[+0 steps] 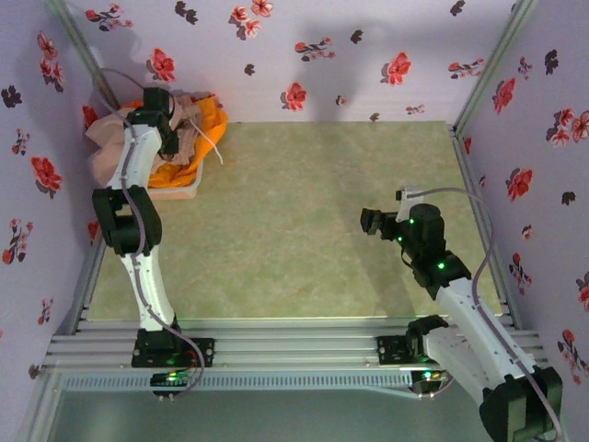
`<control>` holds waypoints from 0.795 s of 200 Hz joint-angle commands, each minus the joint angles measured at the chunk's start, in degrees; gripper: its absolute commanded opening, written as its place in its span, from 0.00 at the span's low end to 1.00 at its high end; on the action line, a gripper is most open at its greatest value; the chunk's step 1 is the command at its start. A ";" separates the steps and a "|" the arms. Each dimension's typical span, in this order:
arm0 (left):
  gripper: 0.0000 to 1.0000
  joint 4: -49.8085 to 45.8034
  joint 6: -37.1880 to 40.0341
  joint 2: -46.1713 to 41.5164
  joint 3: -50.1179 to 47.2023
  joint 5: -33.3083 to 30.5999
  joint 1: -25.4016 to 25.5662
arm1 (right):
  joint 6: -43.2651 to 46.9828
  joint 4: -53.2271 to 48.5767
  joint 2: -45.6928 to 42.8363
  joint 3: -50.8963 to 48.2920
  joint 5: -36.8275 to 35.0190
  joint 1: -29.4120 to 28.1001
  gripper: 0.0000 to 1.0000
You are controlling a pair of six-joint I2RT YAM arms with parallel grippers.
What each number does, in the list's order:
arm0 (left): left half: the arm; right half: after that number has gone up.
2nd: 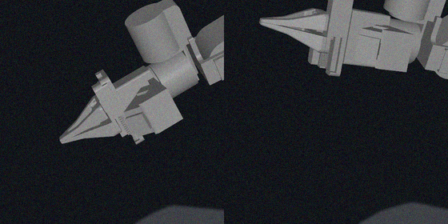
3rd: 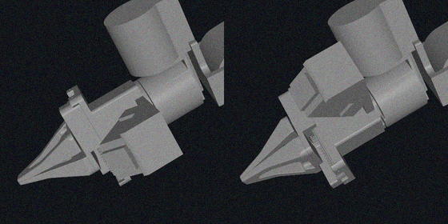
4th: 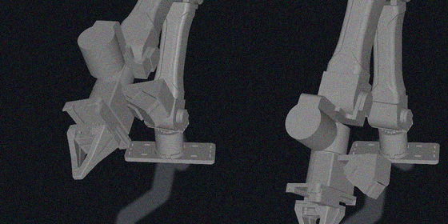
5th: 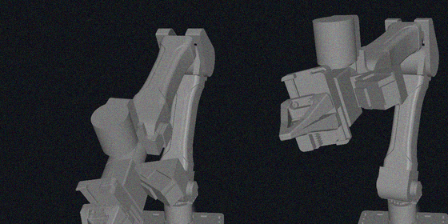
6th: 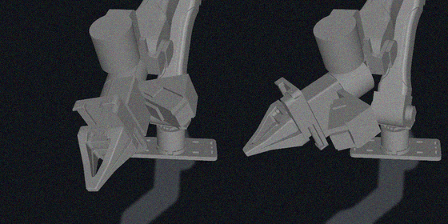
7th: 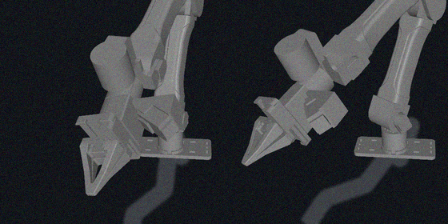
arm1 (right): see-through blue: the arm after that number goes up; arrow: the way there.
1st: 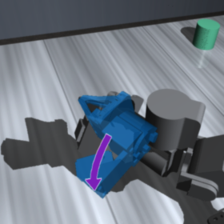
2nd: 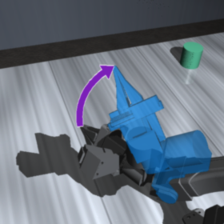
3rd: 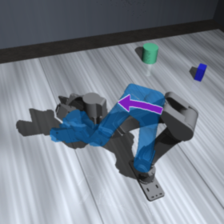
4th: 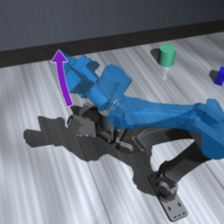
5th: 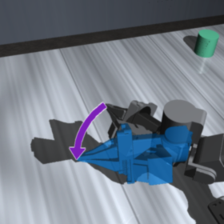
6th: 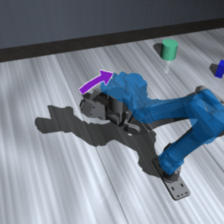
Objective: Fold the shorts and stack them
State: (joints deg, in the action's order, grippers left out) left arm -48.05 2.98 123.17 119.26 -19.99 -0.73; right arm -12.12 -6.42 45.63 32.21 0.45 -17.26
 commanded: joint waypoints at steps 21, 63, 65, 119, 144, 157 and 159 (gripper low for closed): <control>0.00 1.57 -0.62 -5.18 4.05 -0.06 0.66 | -0.60 -1.24 -0.72 -0.30 0.32 -0.41 0.99; 0.00 6.43 -0.11 -19.87 2.52 9.47 4.55 | -1.04 -1.23 -0.80 1.07 1.21 -0.41 0.99; 0.00 6.84 -0.16 -20.67 2.44 10.33 4.81 | -1.06 -1.23 -0.74 1.16 1.26 -0.41 0.99; 0.00 16.40 -2.42 -34.10 3.55 26.22 16.35 | -1.32 -1.94 -0.93 4.01 0.04 -0.50 0.99; 0.00 15.20 -2.45 -32.69 10.70 31.72 25.22 | -1.63 -2.20 -1.45 5.45 -0.80 -0.47 0.99; 0.00 14.40 -2.33 -31.04 14.99 33.68 29.82 | -1.88 -2.50 -1.89 6.54 -0.63 -0.47 0.99; 0.00 14.26 -2.40 -30.71 15.79 33.74 30.64 | -1.93 -2.58 -2.06 6.68 -0.63 -0.51 0.99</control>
State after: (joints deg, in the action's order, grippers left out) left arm -34.46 1.54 88.47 129.58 6.24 23.49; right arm -12.69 -8.60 45.19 35.75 0.80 -17.32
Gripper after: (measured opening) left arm 0.049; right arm 0.991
